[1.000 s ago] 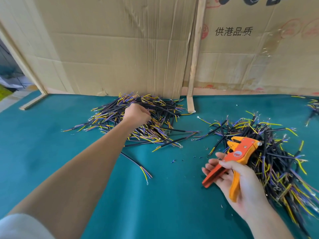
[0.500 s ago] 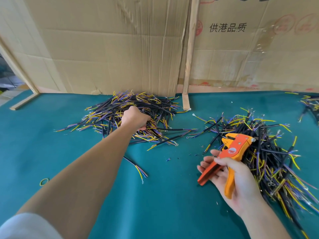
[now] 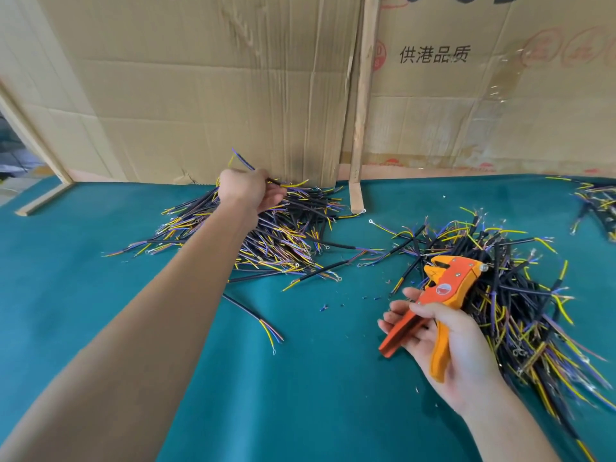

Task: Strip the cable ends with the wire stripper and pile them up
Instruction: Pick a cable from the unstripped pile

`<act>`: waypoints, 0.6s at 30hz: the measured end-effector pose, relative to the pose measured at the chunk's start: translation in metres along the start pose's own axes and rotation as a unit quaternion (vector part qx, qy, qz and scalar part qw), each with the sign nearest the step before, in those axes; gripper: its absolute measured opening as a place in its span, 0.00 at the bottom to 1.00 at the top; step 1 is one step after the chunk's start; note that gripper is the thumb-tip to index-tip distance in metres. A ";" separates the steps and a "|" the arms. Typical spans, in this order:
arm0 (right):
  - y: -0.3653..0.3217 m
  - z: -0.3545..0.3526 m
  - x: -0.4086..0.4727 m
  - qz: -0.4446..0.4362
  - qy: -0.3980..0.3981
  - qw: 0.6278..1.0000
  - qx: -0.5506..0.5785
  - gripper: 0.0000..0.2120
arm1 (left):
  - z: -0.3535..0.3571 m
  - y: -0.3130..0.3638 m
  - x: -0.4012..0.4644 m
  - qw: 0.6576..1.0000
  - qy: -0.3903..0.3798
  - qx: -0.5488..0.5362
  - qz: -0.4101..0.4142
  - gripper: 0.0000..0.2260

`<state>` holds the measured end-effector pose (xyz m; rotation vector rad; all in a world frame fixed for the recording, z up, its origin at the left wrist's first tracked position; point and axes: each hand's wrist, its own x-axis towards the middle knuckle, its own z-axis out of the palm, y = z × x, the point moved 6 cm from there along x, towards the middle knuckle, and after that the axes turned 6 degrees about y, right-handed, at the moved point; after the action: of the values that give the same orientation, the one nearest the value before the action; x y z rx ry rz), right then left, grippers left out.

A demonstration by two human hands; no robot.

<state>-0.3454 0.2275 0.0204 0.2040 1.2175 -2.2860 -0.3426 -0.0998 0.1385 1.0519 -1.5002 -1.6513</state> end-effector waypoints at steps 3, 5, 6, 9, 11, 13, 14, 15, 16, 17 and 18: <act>0.000 0.001 0.000 -0.001 -0.008 1.000 -0.016 0.16 | -0.002 0.006 -0.037 0.996 -0.013 -0.027 0.080 0.12; 0.001 0.003 -0.001 0.001 -0.024 0.999 -0.023 0.21 | 0.003 -0.010 -0.070 0.992 -0.058 -0.039 0.105 0.10; 0.001 0.004 -0.002 0.003 -0.037 0.999 -0.028 0.24 | 0.007 -0.023 -0.087 0.990 -0.081 -0.038 0.110 0.08; 0.002 0.010 -0.007 0.018 -0.096 0.994 -0.056 0.29 | 0.019 -0.074 -0.137 0.983 -0.143 -0.043 0.104 0.02; 0.005 0.016 -0.011 0.030 -0.138 0.986 -0.087 0.27 | 0.023 -0.107 -0.160 0.984 -0.148 -0.052 0.089 0.04; 0.008 0.017 -0.014 0.034 -0.161 0.980 -0.115 0.24 | 0.020 -0.127 -0.170 0.987 -0.123 -0.072 0.073 0.05; 0.009 0.018 -0.014 0.035 -0.166 0.977 -0.129 0.22 | 0.018 -0.133 -0.170 0.988 -0.112 -0.078 0.070 0.05; 0.010 0.018 -0.015 0.038 -0.170 0.975 -0.139 0.20 | 0.017 -0.137 -0.169 0.989 -0.105 -0.082 0.068 0.06; 0.011 0.017 -0.015 0.043 -0.172 0.974 -0.140 0.19 | 0.016 -0.139 -0.168 0.989 -0.099 -0.090 0.065 0.06; 0.012 0.017 -0.015 0.053 -0.183 0.973 -0.132 0.20 | 0.015 -0.140 -0.166 0.988 -0.095 -0.102 0.061 0.06; 0.013 0.019 -0.017 0.064 -0.197 0.970 -0.127 0.21 | 0.014 -0.141 -0.165 0.987 -0.093 -0.115 0.059 0.06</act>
<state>-0.3224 0.2131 0.0284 -0.2493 1.2278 -1.9175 -0.2736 0.0689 0.0205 0.6890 -1.4164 -1.8252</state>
